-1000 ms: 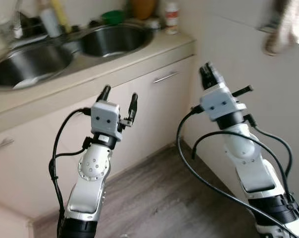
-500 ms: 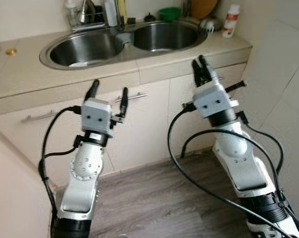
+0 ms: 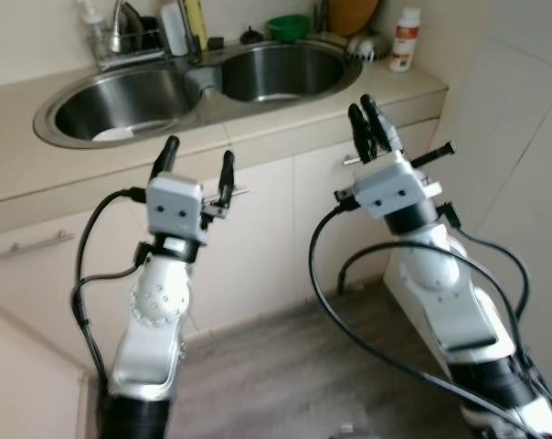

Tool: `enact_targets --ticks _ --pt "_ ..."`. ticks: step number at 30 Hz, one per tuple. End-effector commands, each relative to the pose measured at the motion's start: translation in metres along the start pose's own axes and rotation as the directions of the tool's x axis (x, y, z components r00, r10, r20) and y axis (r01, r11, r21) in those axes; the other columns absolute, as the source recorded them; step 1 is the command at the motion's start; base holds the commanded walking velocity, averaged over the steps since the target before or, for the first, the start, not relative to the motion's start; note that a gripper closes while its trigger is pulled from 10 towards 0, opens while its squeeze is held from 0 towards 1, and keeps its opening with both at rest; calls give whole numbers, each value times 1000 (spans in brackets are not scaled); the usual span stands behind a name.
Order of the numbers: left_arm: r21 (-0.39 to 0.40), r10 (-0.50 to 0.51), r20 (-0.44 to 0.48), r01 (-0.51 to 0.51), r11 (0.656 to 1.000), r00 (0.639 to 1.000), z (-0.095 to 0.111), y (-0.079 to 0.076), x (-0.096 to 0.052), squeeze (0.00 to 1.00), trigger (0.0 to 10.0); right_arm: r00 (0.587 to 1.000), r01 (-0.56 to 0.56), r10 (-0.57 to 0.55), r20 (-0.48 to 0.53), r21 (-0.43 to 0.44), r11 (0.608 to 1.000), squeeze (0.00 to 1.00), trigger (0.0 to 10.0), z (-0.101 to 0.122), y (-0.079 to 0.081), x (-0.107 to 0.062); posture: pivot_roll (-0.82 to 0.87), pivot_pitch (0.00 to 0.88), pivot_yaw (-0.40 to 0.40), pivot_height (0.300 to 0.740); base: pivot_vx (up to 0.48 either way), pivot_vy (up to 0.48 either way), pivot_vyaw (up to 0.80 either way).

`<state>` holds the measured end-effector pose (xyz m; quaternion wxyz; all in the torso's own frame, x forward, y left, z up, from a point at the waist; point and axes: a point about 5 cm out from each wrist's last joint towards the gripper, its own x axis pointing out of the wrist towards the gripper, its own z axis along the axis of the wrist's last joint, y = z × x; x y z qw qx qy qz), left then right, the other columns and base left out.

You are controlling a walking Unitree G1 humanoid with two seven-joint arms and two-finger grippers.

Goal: Kitchen organization

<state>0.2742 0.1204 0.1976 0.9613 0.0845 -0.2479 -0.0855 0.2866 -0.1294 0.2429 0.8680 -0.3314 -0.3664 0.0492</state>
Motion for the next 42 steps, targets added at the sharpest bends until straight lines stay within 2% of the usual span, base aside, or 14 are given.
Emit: enact_targets --ticks 1,5,18,24,29,32,42 --pt "29 24 -5 -24 999 1000 -1 10 -2 0 10000 999 -2 2 52 4 1000 0 10000 12 5 6 -138 0 46 740 304 0 800" --pt "27 22 -2 -22 999 1000 0 9 -2 0 10000 998 14 -16 55 44 999 0 10000 12 2 6 -138 0 45 740 303 0 400" --pt "24 25 7 -26 999 1000 2 9 0 0 10000 995 26 -32 98 58 998 0 10000 19 -1 11 -139 0 42 740 301 0 0" --pt "19 22 21 -23 1000 1000 4 8 3 0 10000 989 40 -46 140 46 998 0 10000 24 -9 18 -148 0 49 740 304 0 0" --pt "19 18 29 -19 1000 999 6 7 5 0 10000 989 26 -31 142 36 999 0 10000 25 -4 18 -149 0 51 740 307 0 640" --pt "19 17 31 -17 1000 999 6 7 6 0 10000 987 33 -45 154 84 996 0 10000 27 -3 16 -145 0 52 740 308 0 688" --pt "19 20 30 -21 1000 999 6 7 5 0 10000 987 27 -43 152 104 994 0 10000 27 -3 17 -136 0 46 740 309 0 0"
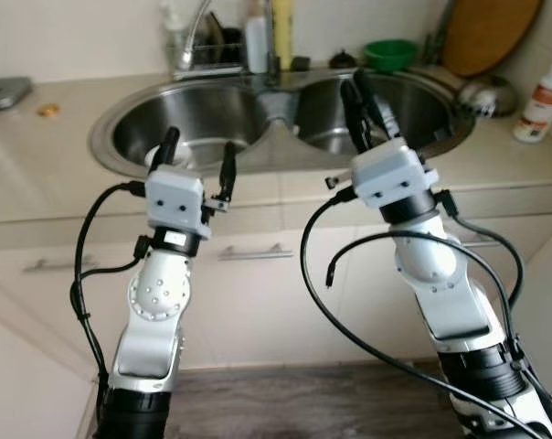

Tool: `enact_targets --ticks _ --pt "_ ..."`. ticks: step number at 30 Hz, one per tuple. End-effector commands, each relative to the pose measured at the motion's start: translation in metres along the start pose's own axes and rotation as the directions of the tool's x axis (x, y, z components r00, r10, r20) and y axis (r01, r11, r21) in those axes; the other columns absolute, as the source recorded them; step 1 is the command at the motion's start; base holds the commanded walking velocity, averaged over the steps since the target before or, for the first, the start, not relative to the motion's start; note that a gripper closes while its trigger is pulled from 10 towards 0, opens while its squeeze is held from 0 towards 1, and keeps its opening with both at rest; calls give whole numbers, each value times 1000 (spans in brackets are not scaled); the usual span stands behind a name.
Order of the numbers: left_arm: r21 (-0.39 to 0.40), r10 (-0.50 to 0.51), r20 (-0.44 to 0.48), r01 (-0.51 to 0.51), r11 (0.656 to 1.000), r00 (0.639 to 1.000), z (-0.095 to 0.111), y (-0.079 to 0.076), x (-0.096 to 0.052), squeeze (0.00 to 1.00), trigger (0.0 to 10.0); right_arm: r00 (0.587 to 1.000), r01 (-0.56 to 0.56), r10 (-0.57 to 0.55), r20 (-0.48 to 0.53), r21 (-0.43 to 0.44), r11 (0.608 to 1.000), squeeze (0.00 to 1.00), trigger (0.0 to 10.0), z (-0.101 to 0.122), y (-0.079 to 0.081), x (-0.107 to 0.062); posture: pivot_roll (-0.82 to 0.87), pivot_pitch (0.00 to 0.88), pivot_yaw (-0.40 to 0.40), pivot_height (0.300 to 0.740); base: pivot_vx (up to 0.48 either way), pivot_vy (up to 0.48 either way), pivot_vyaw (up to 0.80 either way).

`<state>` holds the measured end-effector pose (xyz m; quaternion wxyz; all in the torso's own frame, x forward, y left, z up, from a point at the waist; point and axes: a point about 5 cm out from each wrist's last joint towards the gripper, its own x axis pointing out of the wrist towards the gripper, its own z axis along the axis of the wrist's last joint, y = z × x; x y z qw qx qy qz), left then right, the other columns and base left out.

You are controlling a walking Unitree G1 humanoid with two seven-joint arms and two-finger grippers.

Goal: Kitchen organization

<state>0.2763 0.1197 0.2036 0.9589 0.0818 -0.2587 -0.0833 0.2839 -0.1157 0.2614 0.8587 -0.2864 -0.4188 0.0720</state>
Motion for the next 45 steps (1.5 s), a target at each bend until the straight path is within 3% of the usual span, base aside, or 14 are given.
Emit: enact_targets --ticks 1,8,19,26,35,37,38,39,41,42,45 --pt "22 13 8 -14 1000 1000 2 6 1 0 10000 999 4 -4 40 19 1000 0 10000 7 -1 5 -136 0 46 740 311 0 0" --pt "23 13 10 -13 1000 1000 3 7 1 0 10000 999 5 -7 37 38 999 0 10000 3 -6 10 -136 0 49 740 310 0 0" --pt "29 13 18 -13 999 1000 4 7 3 0 10000 998 51 -46 -31 191 980 0 10000 -6 -8 27 -125 0 48 740 303 0 348" --pt "29 15 18 -15 999 1000 3 6 2 0 10000 997 67 -54 -62 223 972 0 10000 -13 -10 28 -117 0 43 740 279 0 316" --pt "26 7 19 -7 1000 1000 3 4 4 0 10000 984 111 -73 -161 239 965 0 10000 -38 -18 31 -119 0 49 740 57 0 0" --pt "24 5 21 -5 1000 1000 2 3 5 0 10000 945 131 -58 -322 211 969 0 10000 -68 -23 27 -121 0 46 740 0 0 0" --pt "24 5 21 -5 1000 1000 2 3 5 0 10000 945 131 -58 -322 211 969 0 10000 -68 -23 27 -121 0 46 740 0 0 0" --pt "23 4 22 -4 1000 1000 2 2 5 0 10000 889 179 -53 -456 239 954 0 10000 -90 -26 22 -119 0 44 740 0 0 0" --pt "23 5 22 -5 1000 1000 2 2 5 0 10000 816 199 -23 -577 243 949 0 10000 -109 -26 14 -119 0 44 740 0 0 0" --pt "22 5 21 -6 1000 1000 2 1 5 0 10000 755 234 -6 -656 261 936 0 10000 -123 -27 7 -117 0 40 740 0 0 0" --pt "22 7 20 -7 1000 1000 2 1 4 0 10000 715 311 -15 -699 300 902 0 10000 -135 -36 1 -115 0 39 740 0 0 0"
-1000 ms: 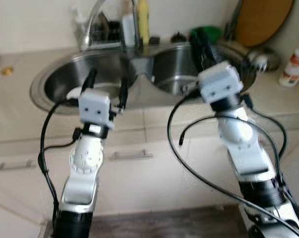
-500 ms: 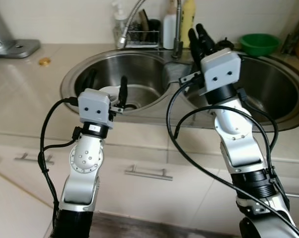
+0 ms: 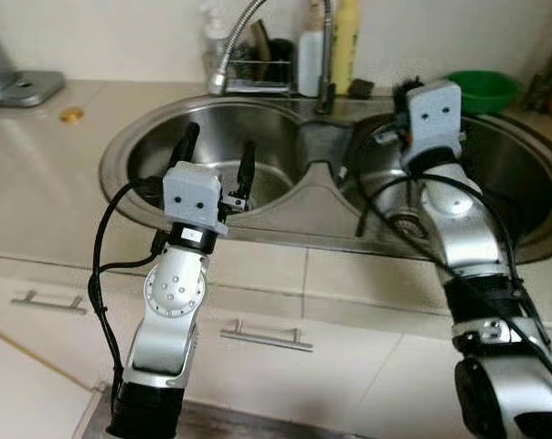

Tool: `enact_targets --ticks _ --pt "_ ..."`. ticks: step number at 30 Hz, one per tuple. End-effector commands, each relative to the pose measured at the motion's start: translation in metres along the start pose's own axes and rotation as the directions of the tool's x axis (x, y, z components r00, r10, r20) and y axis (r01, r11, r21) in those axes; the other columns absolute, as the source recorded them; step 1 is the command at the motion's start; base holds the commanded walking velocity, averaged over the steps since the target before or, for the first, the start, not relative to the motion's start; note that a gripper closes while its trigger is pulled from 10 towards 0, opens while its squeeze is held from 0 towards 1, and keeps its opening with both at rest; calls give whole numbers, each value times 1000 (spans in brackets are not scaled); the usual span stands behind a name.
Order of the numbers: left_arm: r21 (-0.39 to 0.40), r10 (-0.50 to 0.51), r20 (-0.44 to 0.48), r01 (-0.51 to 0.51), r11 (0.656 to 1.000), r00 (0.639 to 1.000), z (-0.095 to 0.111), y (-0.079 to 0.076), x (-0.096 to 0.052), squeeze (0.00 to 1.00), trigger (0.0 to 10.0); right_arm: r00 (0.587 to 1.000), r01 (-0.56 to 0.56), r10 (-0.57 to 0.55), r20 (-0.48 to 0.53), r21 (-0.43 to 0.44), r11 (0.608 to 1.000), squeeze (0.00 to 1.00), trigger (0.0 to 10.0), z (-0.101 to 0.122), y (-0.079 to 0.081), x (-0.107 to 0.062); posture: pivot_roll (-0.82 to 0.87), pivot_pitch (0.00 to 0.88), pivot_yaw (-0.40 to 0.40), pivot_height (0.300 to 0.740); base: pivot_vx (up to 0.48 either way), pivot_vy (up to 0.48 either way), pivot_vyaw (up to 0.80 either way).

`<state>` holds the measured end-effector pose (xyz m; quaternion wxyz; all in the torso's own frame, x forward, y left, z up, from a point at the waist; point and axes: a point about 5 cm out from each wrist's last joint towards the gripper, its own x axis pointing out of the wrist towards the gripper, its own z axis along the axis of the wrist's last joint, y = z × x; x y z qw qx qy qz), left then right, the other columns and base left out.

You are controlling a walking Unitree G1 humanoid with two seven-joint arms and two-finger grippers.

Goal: Kitchen organization

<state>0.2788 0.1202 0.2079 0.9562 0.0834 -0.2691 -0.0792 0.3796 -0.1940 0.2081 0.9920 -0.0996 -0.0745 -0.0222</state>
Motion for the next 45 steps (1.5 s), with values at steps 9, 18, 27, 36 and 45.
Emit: enact_targets --ticks 9,18,27,36,45 --pt "11 -3 -3 3 1000 1000 -1 0 -1 0 10000 996 67 -60 -65 116 991 1000 10000 -5 -30 9 -111 0 36 740 0 0 0" --pt "5 -10 -7 10 1000 1000 -1 -2 -1 0 10000 999 45 -46 6 153 987 1000 10000 2 -23 7 -117 0 44 740 0 0 0" --pt "3 -17 -9 17 1000 1000 -1 -2 -2 0 10000 987 46 -76 140 207 977 1000 10000 21 -21 0 -116 0 47 740 0 0 0" --pt "-16 -19 -25 19 1000 1000 -2 -1 -3 0 10000 924 -15 -43 380 149 989 0 10000 65 4 -24 -117 0 49 740 0 0 0" --pt "-37 -42 -38 40 999 998 -3 -4 -4 0 10000 922 -63 4 387 139 988 0 10000 61 22 -41 -119 0 53 740 0 304 0"
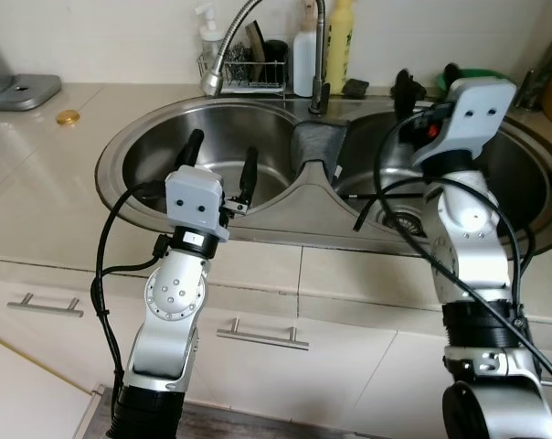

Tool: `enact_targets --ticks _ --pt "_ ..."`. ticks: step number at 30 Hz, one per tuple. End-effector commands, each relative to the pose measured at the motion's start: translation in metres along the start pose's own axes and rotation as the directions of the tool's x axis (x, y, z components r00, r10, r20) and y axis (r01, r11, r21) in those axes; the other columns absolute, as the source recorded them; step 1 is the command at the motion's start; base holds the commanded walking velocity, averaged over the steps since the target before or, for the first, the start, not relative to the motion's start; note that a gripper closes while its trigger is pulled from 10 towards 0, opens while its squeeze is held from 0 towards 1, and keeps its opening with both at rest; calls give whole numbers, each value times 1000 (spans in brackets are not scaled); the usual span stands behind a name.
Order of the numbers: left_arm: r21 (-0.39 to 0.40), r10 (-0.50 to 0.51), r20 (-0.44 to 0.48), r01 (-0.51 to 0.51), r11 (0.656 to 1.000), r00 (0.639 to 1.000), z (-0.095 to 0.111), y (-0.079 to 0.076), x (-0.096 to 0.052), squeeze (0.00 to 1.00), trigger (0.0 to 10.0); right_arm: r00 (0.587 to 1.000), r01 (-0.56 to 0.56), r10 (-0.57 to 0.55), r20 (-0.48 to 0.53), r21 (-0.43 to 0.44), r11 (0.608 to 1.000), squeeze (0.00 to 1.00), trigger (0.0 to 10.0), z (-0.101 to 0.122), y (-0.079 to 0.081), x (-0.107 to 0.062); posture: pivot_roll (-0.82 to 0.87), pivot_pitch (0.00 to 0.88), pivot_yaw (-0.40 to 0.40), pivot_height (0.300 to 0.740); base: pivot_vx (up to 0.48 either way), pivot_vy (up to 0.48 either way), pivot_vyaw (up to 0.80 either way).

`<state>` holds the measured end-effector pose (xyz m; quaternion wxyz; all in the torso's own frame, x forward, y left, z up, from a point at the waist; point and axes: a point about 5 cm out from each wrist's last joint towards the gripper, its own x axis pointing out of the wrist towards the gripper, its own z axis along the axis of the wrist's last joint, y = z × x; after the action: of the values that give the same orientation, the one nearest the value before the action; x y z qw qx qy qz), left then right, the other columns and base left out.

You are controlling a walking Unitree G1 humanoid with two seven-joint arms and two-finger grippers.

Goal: Kitchen organization

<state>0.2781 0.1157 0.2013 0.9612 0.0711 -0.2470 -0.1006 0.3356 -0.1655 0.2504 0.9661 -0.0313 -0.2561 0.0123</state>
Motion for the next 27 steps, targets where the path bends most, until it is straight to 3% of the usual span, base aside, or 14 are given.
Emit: enact_targets --ticks 1,16,27 --pt "3 -4 1 4 1000 1000 2 2 -1 0 10000 1000 -15 15 23 8 1000 0 10000 8 7 -1 -119 0 53 740 0 480 0" --pt "-5 -11 -10 11 1000 1000 0 2 0 0 10000 993 -111 113 24 -48 993 0 10000 9 28 -23 -125 0 50 740 0 480 0" --pt "-9 -14 -5 14 1000 1000 0 1 1 0 10000 991 -127 129 24 -68 990 0 10000 9 31 -29 -132 0 52 740 0 480 0"
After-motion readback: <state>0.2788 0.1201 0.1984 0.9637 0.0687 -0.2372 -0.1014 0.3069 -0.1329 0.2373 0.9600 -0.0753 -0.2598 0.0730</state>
